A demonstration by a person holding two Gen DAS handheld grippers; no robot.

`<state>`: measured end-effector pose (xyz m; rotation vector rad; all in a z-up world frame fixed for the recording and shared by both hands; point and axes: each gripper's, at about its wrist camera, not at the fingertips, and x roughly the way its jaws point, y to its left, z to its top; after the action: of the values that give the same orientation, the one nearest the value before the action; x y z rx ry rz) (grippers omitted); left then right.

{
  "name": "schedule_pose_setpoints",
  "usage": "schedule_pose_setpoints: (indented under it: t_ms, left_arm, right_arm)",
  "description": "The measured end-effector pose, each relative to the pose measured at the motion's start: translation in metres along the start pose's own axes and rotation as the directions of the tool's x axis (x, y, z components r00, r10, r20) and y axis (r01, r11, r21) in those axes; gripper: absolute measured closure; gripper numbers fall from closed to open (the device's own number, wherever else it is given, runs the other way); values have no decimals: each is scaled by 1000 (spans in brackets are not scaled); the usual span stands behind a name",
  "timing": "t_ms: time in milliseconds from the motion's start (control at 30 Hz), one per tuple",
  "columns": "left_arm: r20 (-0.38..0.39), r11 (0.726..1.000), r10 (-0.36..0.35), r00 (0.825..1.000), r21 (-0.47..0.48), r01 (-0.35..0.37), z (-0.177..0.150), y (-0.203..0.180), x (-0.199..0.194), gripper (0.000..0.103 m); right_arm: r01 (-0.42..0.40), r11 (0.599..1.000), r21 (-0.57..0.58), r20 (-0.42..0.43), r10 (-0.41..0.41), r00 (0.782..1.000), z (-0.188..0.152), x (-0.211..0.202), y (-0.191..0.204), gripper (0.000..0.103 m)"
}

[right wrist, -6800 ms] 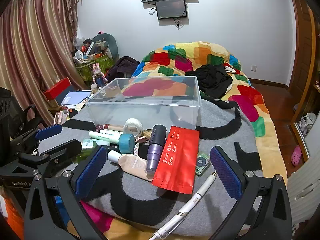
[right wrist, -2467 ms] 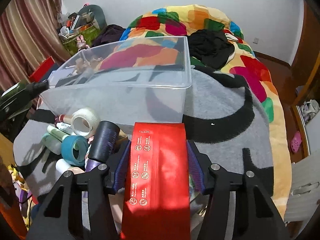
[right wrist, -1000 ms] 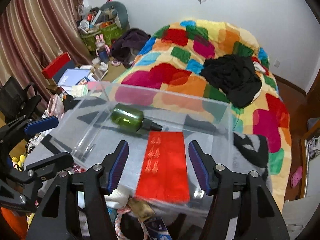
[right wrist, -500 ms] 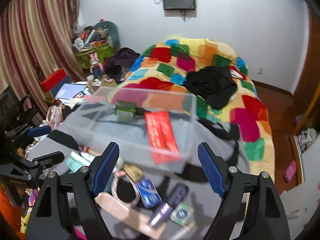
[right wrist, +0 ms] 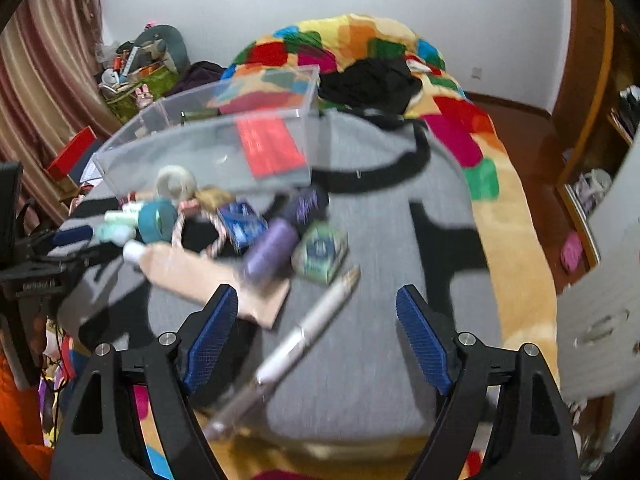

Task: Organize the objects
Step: 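Grasp the mint-green tube with the left tool while the right tool grasps the white pen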

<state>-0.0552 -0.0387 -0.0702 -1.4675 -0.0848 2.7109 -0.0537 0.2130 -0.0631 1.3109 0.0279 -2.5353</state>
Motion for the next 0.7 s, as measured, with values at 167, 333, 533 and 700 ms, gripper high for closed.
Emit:
schedule_pose_setpoints:
  t_ms: [167,333,533,700]
  left_arm:
    - [13,999,48,999,11,-48,-2,-9,6,7]
    - [57,998,69,996,-10,-68,-7,-9,6,7]
    - [102,996,86,991,-4,-86,-17,-11,-4,30]
    - [108,997,82,991,1,-83,-24,-10,-14,30]
  right_arm:
    - [63,997,-39,-8,-63,998,-18,5,5,31]
    - [67,995,-68,15,-66,998,-23,-2,4,63]
    - [74,996,-50,29,-72,997,-25,-7,-5,93]
    - [87,996,-28,48,-85,995,-22,-12,-11,93]
